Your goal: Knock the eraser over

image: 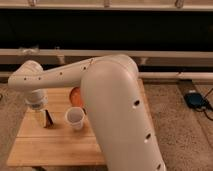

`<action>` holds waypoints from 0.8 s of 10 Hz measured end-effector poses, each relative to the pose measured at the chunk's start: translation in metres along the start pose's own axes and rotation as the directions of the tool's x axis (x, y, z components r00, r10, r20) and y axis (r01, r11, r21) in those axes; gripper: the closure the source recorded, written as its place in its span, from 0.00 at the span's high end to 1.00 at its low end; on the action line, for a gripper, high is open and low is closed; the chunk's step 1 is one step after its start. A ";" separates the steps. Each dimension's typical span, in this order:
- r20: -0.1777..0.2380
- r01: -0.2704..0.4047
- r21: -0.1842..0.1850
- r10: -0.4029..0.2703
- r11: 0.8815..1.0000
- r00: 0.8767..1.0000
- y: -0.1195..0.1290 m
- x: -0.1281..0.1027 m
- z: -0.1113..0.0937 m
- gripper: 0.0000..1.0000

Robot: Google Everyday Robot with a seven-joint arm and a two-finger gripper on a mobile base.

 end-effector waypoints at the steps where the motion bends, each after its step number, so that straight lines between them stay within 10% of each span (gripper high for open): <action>1: -0.008 0.006 -0.003 -0.006 1.000 1.000 -0.002 -0.001 0.007 0.80; 8: -0.021 0.004 0.001 -0.004 1.000 1.000 -0.025 -0.013 0.037 0.80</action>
